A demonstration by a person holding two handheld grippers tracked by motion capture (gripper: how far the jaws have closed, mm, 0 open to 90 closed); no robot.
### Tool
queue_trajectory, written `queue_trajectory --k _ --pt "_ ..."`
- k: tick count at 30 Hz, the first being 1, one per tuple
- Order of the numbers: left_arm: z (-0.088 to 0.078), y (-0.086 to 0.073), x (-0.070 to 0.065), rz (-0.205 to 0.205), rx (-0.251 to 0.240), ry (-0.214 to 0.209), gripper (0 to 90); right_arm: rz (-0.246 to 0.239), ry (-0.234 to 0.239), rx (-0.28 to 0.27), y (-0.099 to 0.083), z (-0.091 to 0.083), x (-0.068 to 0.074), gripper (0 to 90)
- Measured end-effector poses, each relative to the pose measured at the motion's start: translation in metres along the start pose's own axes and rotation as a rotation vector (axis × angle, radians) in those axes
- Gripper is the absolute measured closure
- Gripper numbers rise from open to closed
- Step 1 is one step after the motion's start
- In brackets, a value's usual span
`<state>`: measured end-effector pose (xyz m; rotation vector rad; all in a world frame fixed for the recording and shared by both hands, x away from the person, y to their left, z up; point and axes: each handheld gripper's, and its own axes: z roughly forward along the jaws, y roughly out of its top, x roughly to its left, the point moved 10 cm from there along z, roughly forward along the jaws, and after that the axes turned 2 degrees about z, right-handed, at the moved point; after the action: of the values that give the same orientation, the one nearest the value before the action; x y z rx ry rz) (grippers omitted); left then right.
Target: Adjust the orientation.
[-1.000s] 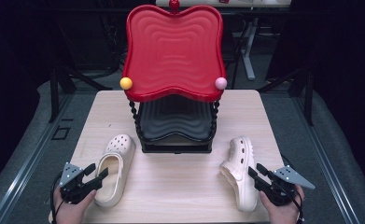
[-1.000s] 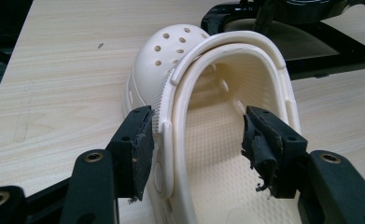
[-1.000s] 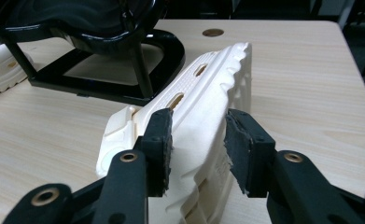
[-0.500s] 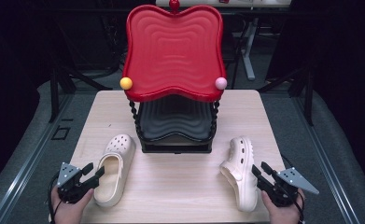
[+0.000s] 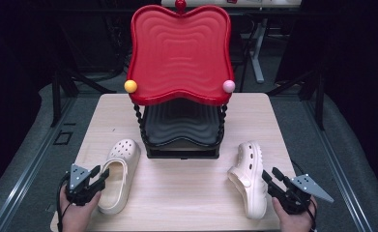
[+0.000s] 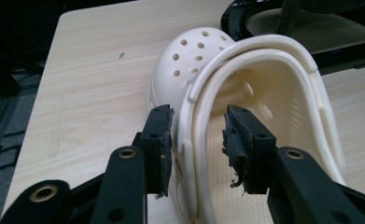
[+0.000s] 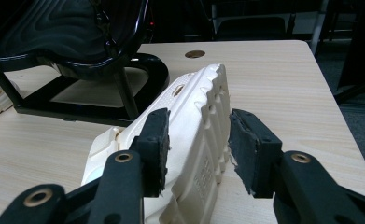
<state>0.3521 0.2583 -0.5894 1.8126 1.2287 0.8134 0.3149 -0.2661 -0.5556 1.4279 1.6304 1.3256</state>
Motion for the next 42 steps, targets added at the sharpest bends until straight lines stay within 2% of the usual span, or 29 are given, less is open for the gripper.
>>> queue_trajectory --k 4,5,6,8,9,11,16,20,23,24,25,26,28,32,34,35,37,38,39,41,42 --pt "0.009 0.008 0.001 0.065 0.016 0.035 65.1 -0.005 0.001 0.002 0.0 0.001 0.002 56.9" --pt "0.009 0.008 0.001 0.065 0.016 0.035 65.3 -0.005 0.001 0.002 0.0 0.001 0.002 56.9" --pt "0.013 0.007 -0.001 0.1 0.034 0.042 66.2 -0.009 0.004 -0.002 0.0 0.0 0.003 56.8" --pt "0.014 0.006 -0.002 0.109 0.043 0.042 66.6 -0.011 0.005 -0.005 0.0 0.0 0.004 56.8" --pt "0.017 0.004 -0.001 0.142 0.058 0.06 67.4 -0.011 0.004 -0.004 0.0 0.0 0.004 56.7" --pt "0.018 0.005 -0.001 0.156 0.068 0.068 69.1 -0.011 0.003 -0.002 0.0 0.0 0.003 56.7" --pt "0.018 0.007 0.0 0.144 0.086 0.067 73.0 0.001 -0.001 -0.002 -0.001 -0.001 0.002 56.7" --pt "0.015 0.007 -0.003 0.156 0.092 0.069 74.4 0.002 -0.001 -0.006 0.0 -0.001 0.002 56.7" --pt "0.01 0.005 -0.008 0.123 0.108 0.064 74.7 -0.005 -0.001 0.002 -0.001 -0.001 0.002 56.7" --pt "0.01 0.005 -0.008 0.123 0.108 0.064 74.8 -0.009 -0.001 0.002 -0.001 -0.001 0.002 56.6" --pt "0.007 0.004 -0.012 0.097 0.118 0.055 74.8 -0.009 0.0 0.003 -0.001 -0.001 0.002 56.7" --pt "0.007 0.004 -0.012 0.097 0.118 0.055 74.9 -0.009 0.0 0.003 -0.001 -0.001 0.002 56.7" --pt "0.004 0.002 -0.017 0.06 0.131 0.044 74.9 -0.008 0.003 0.003 -0.001 0.0 0.004 56.7" --pt "-0.001 0.001 -0.028 0.039 0.146 0.04 74.9 -0.021 -0.001 0.004 0.0 -0.001 0.006 56.5" --pt "-0.001 0.001 -0.032 0.044 0.143 0.045 74.7 -0.038 -0.004 0.002 0.001 0.0 0.01 58.6" --pt "-0.002 0.002 -0.035 0.043 0.143 0.047 74.5 -0.056 -0.006 0.006 0.003 -0.001 0.015 66.4" --pt "-0.002 0.001 -0.036 0.037 0.134 0.043 74.3 -0.079 -0.011 0.008 0.005 -0.002 0.02 74.6" --pt "-0.002 0.001 -0.036 0.037 0.134 0.043 73.9 -0.079 -0.011 0.008 0.005 -0.002 0.02 74.6" --pt "-0.002 0.001 -0.036 0.028 0.119 0.04 73.5 -0.133 -0.014 0.033 0.006 0.0 0.028 81.7" --pt "-0.002 0.0 -0.035 0.007 0.103 0.031 72.4 -0.179 -0.024 0.062 0.004 0.003 0.034 85.3" --pt "-0.002 0.0 -0.035 0.007 0.103 0.031 71.3 -0.179 -0.024 0.062 0.004 0.003 0.034 85.3"
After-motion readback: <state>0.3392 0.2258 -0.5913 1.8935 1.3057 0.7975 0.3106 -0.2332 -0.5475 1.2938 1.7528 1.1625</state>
